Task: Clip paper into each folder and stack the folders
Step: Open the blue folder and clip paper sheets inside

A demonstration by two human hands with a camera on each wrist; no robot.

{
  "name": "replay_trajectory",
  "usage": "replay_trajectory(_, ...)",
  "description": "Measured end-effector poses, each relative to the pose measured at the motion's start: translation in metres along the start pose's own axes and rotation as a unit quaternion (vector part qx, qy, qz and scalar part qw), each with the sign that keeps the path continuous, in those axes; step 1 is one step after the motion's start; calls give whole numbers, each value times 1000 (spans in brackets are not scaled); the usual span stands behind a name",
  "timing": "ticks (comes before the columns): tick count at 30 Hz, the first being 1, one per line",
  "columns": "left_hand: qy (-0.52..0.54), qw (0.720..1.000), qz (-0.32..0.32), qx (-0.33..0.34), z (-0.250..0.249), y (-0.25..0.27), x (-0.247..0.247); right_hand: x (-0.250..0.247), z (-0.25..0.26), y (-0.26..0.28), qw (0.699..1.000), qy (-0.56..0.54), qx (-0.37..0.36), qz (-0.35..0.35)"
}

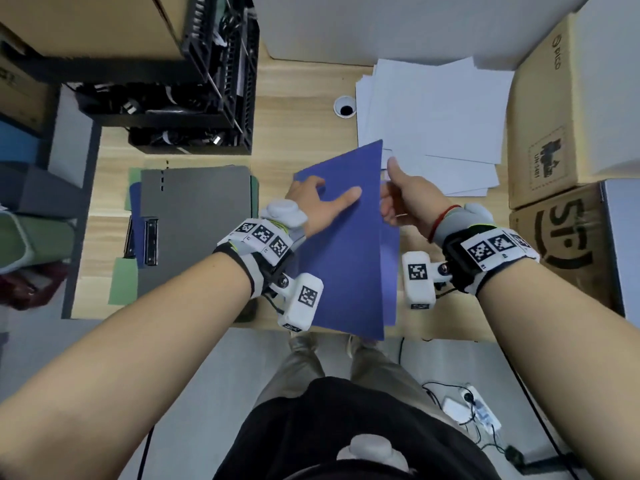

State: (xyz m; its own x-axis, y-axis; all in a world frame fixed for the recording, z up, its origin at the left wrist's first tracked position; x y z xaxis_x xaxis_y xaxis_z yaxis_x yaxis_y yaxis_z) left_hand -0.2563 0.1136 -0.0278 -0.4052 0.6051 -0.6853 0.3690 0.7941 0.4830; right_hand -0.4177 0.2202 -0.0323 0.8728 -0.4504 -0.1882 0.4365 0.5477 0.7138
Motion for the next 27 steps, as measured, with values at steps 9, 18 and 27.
replay_trajectory(9,-3,995,-99,15,14,7,-115,116,56,19,993,32,-52,101)
replay_trajectory(18,-157,972,-164,-59,117,-31,-164,124,-35,-30,941,337,19,4)
replay_trajectory(27,-376,925,-62,10,150,-56,-116,125,-44,-28,932,355,61,23)
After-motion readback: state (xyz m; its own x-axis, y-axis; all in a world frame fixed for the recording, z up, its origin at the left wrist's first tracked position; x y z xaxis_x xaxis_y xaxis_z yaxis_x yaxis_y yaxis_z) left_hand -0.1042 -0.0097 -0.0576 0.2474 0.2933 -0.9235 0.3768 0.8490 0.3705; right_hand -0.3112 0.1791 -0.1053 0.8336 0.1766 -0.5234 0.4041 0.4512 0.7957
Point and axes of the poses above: each hand's wrist, its own y-axis away from the middle knuckle, its own x-axis out of the palm, z = x × y, the point moved 9 cm from there along -y, towards the middle knuckle, and after that the axes turned 8 degrees about -z, right-handed, at the moved point
